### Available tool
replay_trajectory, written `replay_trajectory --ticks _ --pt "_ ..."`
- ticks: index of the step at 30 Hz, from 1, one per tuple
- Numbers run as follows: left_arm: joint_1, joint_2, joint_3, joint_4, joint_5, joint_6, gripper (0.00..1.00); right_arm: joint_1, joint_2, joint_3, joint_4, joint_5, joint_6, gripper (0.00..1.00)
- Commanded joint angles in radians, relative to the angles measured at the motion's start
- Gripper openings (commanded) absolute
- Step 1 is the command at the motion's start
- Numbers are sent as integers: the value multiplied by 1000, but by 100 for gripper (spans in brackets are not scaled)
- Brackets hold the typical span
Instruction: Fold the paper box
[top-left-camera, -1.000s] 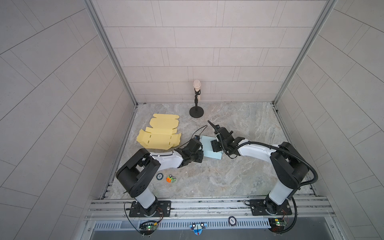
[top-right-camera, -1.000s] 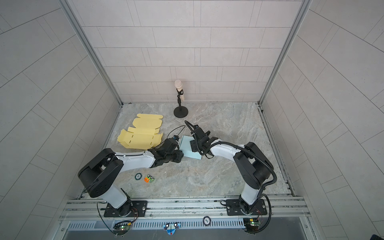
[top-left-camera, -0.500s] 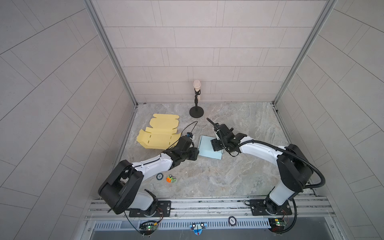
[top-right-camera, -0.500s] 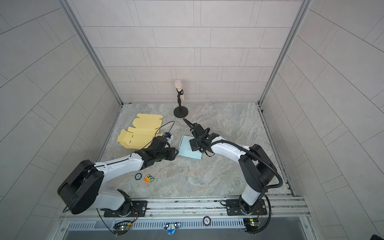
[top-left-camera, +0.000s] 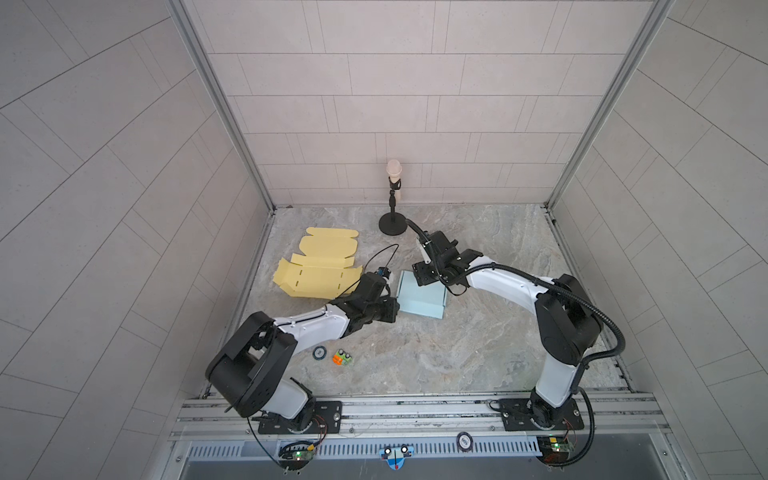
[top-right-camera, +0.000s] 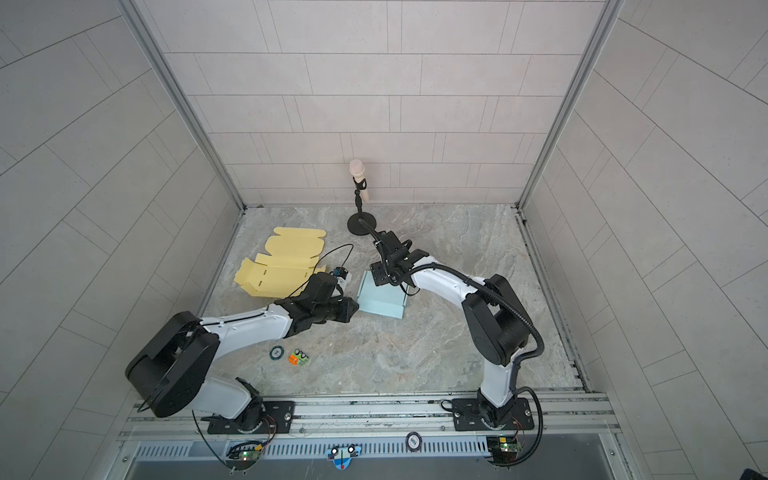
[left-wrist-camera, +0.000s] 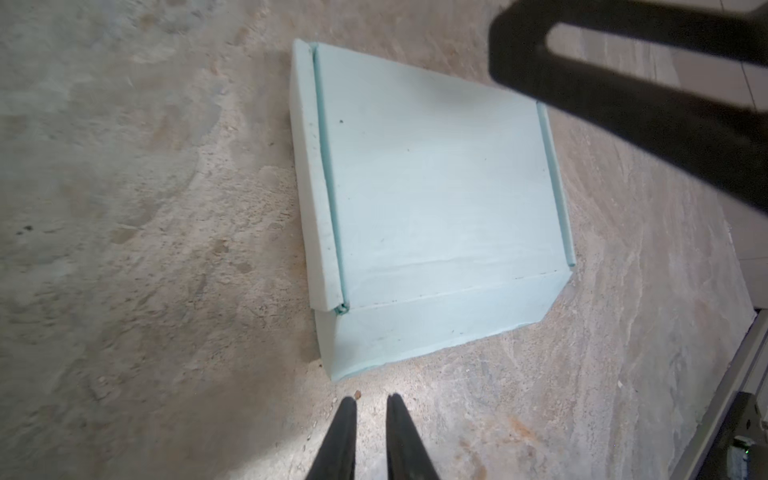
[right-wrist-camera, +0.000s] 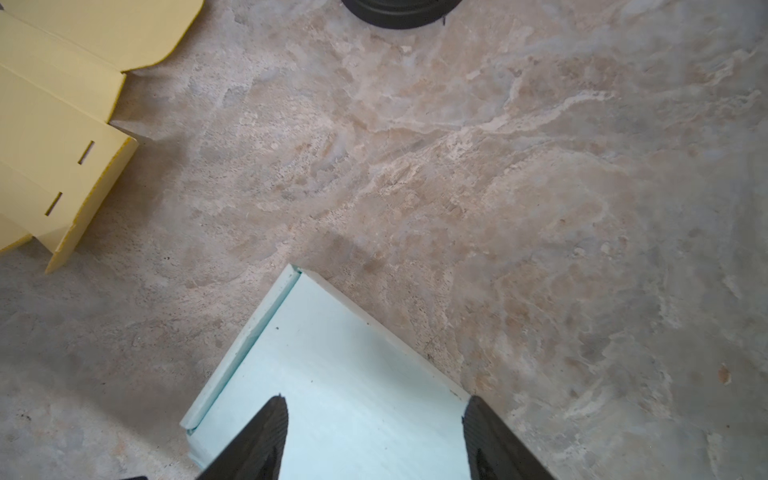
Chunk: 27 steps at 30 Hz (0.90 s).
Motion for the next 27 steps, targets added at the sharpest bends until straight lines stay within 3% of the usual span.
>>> replay_trajectory --ticks 1,27 --pt "-3 28 26 28 2 5 16 -15 29 32 -8 -52 -8 70" --pt "44 189 100 61 -15 15 10 -54 241 78 25 -372 -51 65"
